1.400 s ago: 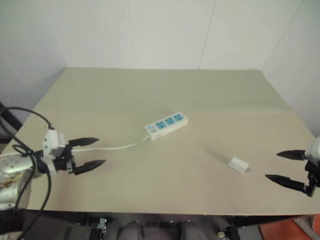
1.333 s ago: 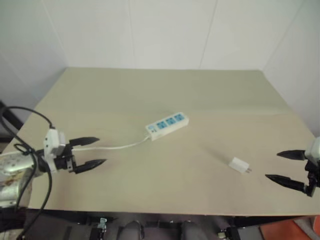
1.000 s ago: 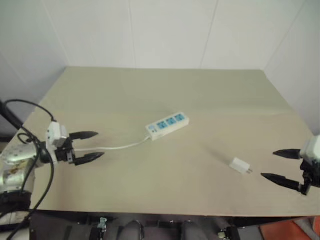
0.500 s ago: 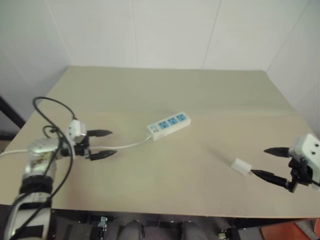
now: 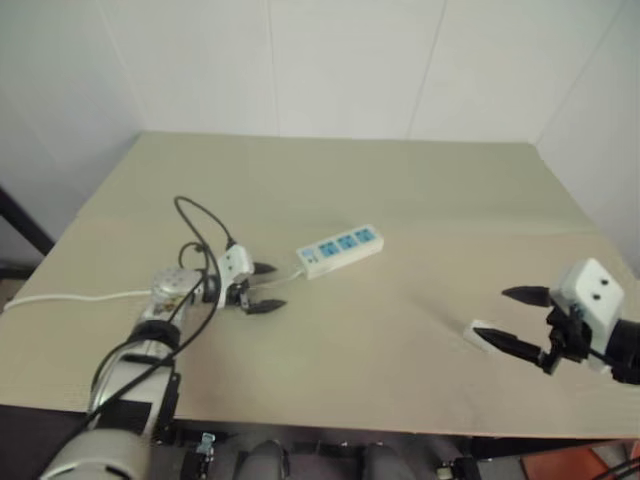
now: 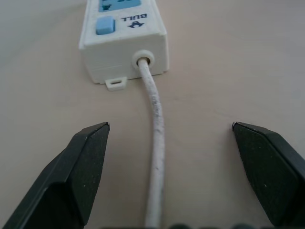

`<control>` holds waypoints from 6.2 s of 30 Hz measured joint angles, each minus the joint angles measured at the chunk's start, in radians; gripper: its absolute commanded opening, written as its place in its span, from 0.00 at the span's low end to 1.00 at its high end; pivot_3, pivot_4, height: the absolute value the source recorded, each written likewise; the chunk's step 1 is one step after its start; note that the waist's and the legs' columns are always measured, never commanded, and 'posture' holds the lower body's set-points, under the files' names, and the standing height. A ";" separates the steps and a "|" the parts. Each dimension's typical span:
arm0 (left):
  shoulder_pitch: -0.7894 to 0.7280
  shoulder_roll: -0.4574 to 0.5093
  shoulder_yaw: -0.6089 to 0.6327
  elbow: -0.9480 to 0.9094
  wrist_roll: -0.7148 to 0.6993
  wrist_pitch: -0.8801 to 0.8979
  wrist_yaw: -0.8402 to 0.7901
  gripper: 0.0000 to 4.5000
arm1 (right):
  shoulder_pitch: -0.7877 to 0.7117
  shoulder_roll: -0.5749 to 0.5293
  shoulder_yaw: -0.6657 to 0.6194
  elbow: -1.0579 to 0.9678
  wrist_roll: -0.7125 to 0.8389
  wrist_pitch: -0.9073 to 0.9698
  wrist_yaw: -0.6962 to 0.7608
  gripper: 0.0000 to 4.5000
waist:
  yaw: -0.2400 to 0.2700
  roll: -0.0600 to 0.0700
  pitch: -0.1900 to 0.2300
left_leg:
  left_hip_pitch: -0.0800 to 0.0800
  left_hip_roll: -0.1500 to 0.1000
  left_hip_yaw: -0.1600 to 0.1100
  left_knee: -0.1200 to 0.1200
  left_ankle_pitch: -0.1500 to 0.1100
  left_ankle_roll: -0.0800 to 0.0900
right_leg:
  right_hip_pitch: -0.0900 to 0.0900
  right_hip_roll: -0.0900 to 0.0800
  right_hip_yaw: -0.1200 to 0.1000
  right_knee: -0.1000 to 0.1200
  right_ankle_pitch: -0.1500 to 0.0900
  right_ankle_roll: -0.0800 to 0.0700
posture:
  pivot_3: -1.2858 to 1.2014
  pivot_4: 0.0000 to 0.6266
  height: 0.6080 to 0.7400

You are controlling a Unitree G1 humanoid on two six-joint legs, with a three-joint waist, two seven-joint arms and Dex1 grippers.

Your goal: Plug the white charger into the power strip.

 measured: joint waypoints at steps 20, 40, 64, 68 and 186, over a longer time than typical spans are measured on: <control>0.080 0.006 0.027 -0.133 -0.029 0.047 -0.055 0.01 | -0.052 0.013 0.115 0.005 -0.003 0.030 -0.068 1.00 | -0.011 0.002 -0.002 | 0.000 0.000 0.000 0.000 0.000 0.000 | -0.001 0.000 0.000 0.001 0.000 -0.001 | 0.52 0.24 1.00; 0.643 0.127 0.121 -1.139 -0.284 0.562 0.081 0.70 | -0.167 0.041 0.273 0.125 -0.052 -0.064 -0.069 1.00 | -0.008 0.002 -0.001 | 0.000 0.001 0.000 0.000 0.000 0.000 | -0.002 0.000 0.001 0.000 0.001 -0.001 | 0.52 0.24 1.00; 0.430 -0.092 0.069 -0.681 -0.235 0.160 0.090 1.00 | -0.145 0.071 0.263 0.072 -0.045 -0.084 -0.119 1.00 | -0.008 0.001 -0.001 | -0.001 0.000 0.000 0.000 0.000 0.000 | -0.002 0.000 0.001 0.000 0.001 -0.001 | 0.52 0.24 1.00; 0.428 -0.122 0.045 -0.648 -0.191 0.126 0.140 1.00 | -0.132 0.071 0.238 0.060 -0.040 -0.078 -0.133 1.00 | -0.007 0.001 -0.001 | -0.001 0.000 0.000 0.000 0.000 0.000 | -0.002 0.000 0.001 -0.001 0.001 -0.001 | 0.52 0.24 1.00; 0.279 -0.079 -0.126 -0.547 -0.180 0.128 -0.199 0.72 | -0.695 0.573 0.464 0.577 -0.002 -0.284 0.226 0.24 | -0.010 0.004 -0.003 | -0.002 0.000 -0.002 0.001 0.000 0.000 | -0.003 -0.001 -0.002 0.002 0.001 -0.002 | 0.52 0.24 1.00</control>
